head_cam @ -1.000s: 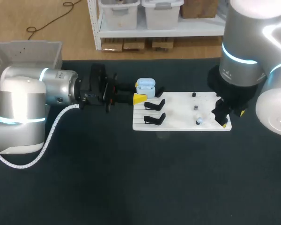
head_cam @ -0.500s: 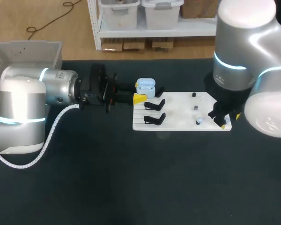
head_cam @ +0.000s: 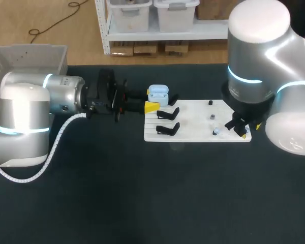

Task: Pick up each earbud case from the left stands, insert the matching earbuds, close the lid, and place the case in the box.

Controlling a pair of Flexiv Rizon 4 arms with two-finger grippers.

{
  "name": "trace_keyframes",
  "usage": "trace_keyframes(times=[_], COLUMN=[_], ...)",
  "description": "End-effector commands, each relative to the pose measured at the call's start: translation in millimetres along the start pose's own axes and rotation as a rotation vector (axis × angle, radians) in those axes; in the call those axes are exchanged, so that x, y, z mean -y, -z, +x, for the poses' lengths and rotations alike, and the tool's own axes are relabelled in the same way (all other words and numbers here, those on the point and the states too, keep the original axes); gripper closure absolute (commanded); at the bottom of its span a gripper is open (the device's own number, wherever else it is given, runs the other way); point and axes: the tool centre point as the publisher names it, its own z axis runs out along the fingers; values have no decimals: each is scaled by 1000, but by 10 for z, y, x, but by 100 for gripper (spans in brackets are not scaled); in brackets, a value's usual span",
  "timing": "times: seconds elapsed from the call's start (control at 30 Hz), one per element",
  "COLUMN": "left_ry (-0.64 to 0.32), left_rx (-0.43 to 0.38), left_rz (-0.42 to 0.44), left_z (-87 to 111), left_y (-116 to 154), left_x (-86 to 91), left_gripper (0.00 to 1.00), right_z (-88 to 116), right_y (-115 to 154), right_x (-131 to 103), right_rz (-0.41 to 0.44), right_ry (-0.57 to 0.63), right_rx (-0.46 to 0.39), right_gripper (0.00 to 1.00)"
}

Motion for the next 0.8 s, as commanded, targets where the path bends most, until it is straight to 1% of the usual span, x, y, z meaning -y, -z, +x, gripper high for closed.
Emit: trace_keyframes(times=[0.03, 0.37, 0.8], left_ry=[0, 0, 0], left_rx=[-1, -1, -1], left_rz=[1, 1, 1], left_z=[3, 3, 3], left_y=[-3, -3, -3], left_x=[-8, -8, -8], left_gripper=[100, 100, 100], right_z=[27, 2, -46], right_y=[-34, -80, -113], right_x=[9, 36, 39], right_rz=[32, 52, 79], right_ry=[-8, -21, -33], right_rx=[12, 21, 44], right_gripper=[61, 64, 72])
